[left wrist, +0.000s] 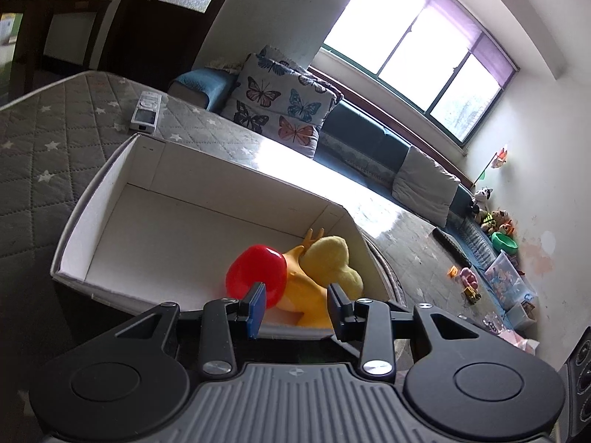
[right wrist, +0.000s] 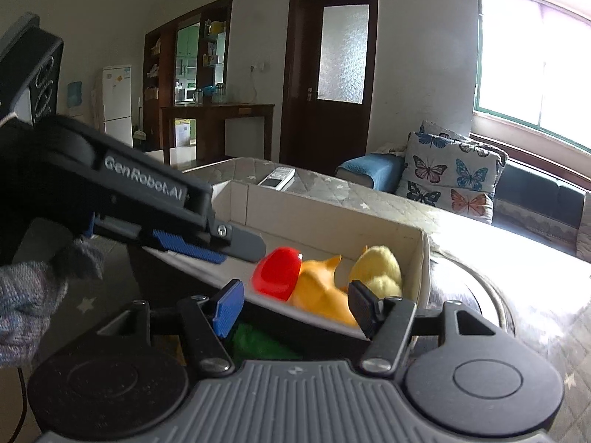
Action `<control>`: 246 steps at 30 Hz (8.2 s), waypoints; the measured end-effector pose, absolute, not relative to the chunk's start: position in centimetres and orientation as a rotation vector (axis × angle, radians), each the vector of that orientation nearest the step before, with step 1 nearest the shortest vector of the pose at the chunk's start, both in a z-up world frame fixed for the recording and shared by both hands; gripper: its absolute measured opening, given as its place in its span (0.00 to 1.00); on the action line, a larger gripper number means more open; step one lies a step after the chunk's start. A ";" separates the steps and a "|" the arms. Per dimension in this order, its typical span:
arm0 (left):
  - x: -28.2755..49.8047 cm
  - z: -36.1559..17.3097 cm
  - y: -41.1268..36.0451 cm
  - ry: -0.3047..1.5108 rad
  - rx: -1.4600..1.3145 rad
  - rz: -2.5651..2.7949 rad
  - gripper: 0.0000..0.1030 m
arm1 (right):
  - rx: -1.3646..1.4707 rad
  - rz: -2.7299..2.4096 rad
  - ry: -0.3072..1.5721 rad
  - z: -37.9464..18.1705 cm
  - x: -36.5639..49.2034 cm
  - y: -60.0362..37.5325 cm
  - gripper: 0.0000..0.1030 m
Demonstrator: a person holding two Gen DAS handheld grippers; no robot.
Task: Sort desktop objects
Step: 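Lower the red ball into the box and open both grippers, then move both grippers down to the green block beside the box, then close the left gripper on the green block while the right gripper grips it too, then lift the green block with both grippers and carry it over the box, then open both grippers to drop the green block into the box, then move both grippers down to the yellow rubber duck beside the box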
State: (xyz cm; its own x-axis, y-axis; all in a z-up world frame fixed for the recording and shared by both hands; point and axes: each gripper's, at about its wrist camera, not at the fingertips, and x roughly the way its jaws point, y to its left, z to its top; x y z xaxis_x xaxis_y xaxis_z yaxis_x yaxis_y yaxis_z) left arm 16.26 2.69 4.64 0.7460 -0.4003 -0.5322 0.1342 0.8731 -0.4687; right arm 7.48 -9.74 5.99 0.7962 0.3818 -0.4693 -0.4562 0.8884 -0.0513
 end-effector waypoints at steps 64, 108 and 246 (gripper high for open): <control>11.9 2.1 0.6 0.694 -0.329 -0.254 0.37 | -0.114 0.454 0.585 1.8 6.8 -10.0 0.55; 13.0 2.9 -0.2 0.682 -0.362 -0.381 0.15 | -0.191 0.480 0.499 3.3 3.5 -8.9 0.24; 11.2 1.6 4.6 0.729 -0.458 -0.104 0.29 | -0.213 0.561 0.571 0.6 4.9 -4.5 0.57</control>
